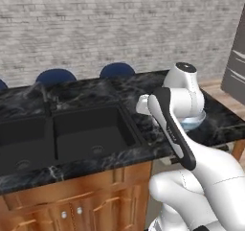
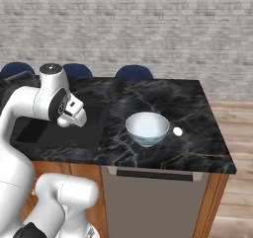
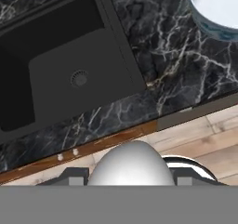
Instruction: Gather the eggs and milk located in the vicinity of the sink area and place them right next to the bowl.
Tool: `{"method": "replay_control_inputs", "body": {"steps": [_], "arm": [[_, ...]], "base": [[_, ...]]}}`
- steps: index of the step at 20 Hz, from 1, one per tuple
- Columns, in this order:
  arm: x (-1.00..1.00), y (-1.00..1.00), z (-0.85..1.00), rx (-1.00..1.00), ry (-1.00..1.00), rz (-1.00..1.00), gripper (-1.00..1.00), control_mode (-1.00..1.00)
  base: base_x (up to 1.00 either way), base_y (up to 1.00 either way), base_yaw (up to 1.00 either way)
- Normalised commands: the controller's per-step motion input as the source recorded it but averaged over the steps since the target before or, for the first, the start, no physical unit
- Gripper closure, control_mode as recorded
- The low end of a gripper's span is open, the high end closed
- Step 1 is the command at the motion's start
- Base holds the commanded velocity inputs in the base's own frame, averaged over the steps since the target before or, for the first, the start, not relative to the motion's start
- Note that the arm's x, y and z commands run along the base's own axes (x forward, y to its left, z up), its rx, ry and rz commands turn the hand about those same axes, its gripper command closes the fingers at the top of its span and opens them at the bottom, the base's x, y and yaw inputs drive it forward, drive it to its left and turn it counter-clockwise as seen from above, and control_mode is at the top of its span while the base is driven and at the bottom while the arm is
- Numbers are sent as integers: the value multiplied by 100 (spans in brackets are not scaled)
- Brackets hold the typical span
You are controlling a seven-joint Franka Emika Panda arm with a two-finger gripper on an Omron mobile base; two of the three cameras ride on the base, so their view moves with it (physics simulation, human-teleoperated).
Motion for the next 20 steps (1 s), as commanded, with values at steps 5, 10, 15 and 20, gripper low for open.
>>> {"method": "replay_control_inputs", "body": {"steps": [5,10,15,20], "arm": [[0,0,0,0,0,0,100,100],[0,0,0,0,0,0,100,100],[0,0,0,0,0,0,100,100],[0,0,0,0,0,0,100,100]], "base": [[0,-62,-3],[0,-58,-3],[0,-59,-3],[0,-54,-2]]}}
